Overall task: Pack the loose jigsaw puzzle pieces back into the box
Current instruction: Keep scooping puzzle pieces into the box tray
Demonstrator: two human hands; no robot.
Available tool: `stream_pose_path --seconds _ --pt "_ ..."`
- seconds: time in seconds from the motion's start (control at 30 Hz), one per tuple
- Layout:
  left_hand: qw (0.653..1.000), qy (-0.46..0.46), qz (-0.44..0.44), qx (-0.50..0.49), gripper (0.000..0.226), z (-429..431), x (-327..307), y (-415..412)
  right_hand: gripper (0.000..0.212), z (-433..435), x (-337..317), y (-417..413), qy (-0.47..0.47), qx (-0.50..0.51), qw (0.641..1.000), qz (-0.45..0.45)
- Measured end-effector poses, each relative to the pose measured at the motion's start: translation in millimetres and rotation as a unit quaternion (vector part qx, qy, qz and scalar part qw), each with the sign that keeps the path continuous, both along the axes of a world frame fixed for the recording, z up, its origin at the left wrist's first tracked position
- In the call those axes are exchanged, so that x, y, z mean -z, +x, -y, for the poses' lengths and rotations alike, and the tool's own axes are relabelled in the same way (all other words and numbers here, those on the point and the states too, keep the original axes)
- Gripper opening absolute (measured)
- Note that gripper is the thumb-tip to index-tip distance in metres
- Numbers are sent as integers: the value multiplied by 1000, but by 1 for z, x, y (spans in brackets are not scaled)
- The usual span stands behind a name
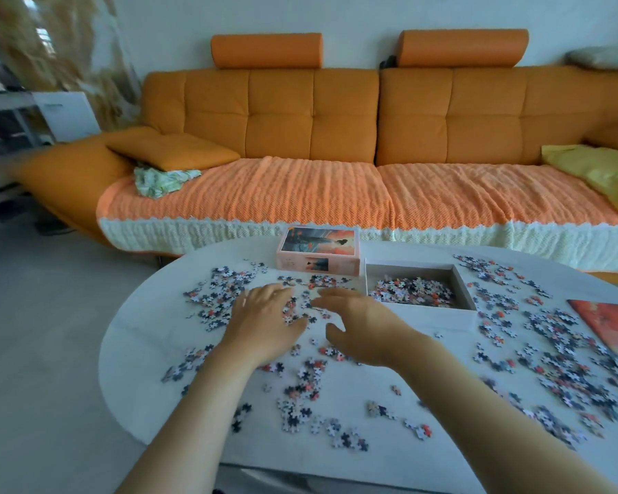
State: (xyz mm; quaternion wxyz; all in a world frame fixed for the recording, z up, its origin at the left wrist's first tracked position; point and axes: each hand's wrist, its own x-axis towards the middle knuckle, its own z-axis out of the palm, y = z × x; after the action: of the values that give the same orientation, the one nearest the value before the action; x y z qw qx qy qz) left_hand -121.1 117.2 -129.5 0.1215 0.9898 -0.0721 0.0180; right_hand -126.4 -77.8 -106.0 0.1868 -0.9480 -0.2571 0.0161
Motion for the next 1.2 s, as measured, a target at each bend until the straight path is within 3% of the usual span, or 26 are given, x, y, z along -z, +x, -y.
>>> stream_pose_path --seconds 0.07,0.13,0.27,0.47,0.63,0.7,0.8,0.87,0.97,1.2 --pt "996 44 -57 -61 79 -21 0 -12 55 -17 11 -7 -26 -23 999 -19" --pt "985 58 -126 -107 90 -40 2 -27 71 -30 25 -16 -83 -46 994 -59" --pt "974 19 -208 -83 94 -63 15 -55 98 -41 45 -30 -163 -69 981 -78" --pt "985 17 -146 85 95 -48 32 -68 64 -31 52 -29 -115 -17 993 21" --pt "989 -56 -52 123 84 -32 34 -73 35 -20 46 -31 -55 12 996 75" --pt "991 -38 -3 129 78 -35 32 -74 37 -20 42 -39 -42 15 995 87" --pt "996 36 22 81 79 -49 31 -78 59 -27 40 -61 -54 -7 997 51" --pt "997 77 -17 5 82 -61 35 -85 72 -35 46 -76 -104 -33 994 20" --pt "989 97 -94 -57 103 -73 42 -93 76 -38 58 -80 -144 -49 988 1" --pt "990 71 -91 80 103 -43 43 -88 71 -19 60 -58 -158 -19 987 16"
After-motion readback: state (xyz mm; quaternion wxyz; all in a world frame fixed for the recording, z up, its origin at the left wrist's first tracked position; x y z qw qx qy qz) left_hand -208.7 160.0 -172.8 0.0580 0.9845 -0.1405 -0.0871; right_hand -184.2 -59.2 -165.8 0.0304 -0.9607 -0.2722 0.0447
